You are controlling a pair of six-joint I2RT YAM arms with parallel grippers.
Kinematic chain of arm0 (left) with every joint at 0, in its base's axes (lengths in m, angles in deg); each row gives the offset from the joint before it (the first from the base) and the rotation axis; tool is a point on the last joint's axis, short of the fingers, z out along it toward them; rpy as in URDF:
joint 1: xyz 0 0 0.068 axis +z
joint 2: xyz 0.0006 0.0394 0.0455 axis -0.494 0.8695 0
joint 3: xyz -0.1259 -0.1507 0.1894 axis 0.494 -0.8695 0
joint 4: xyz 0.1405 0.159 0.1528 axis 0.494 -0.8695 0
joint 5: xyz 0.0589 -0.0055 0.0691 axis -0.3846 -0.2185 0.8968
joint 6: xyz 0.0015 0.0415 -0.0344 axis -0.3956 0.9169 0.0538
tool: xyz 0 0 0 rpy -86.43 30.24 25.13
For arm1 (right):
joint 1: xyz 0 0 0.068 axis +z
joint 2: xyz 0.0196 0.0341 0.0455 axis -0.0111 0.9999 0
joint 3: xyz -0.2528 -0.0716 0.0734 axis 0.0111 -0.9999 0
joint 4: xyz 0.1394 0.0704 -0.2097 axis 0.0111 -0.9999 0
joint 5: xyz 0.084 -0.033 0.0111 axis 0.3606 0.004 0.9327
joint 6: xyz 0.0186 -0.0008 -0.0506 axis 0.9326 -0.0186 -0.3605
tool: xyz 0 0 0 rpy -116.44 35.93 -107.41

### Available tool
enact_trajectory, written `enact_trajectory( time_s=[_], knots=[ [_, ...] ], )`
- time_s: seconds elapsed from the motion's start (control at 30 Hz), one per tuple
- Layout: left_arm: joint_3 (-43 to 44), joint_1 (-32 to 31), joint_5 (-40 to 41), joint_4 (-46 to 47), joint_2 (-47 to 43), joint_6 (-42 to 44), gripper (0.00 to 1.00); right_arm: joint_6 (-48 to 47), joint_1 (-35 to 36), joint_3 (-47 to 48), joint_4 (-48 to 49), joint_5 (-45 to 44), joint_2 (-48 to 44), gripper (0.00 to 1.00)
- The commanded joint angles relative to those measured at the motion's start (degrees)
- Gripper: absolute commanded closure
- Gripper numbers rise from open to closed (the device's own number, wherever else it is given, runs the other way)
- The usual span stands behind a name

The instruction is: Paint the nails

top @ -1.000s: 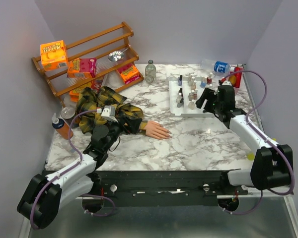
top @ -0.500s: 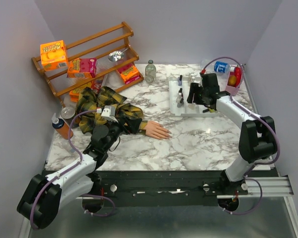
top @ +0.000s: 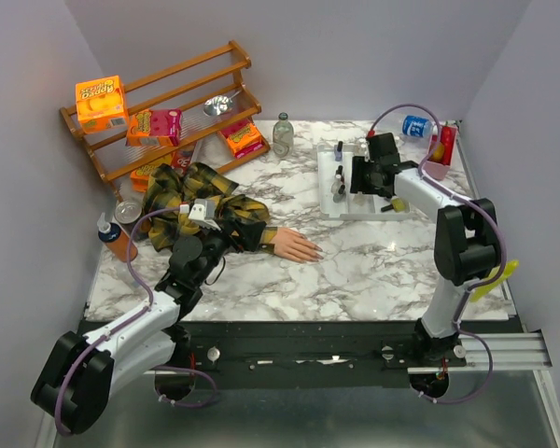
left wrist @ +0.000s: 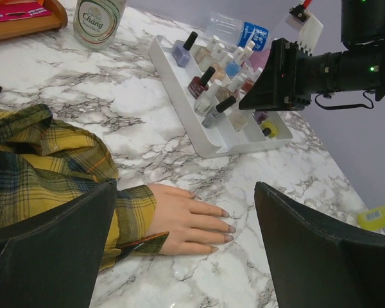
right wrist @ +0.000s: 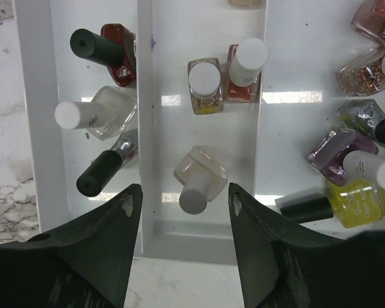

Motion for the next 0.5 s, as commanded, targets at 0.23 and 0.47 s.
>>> enact_trajectory(
  time_s=[0.23,0.47],
  knots=[
    [-0.6,-0.1,1.8,0.1,-0.7,0.9,0.01,-1.5,0.0,4.3,-3.9,-2.3,4.5,0.36],
    [-0.4,-0.1,1.7,0.0,-0.6,0.8,0.01,-1.6,0.0,6.0,-5.1,-1.9,7.4,0.37]
  ],
)
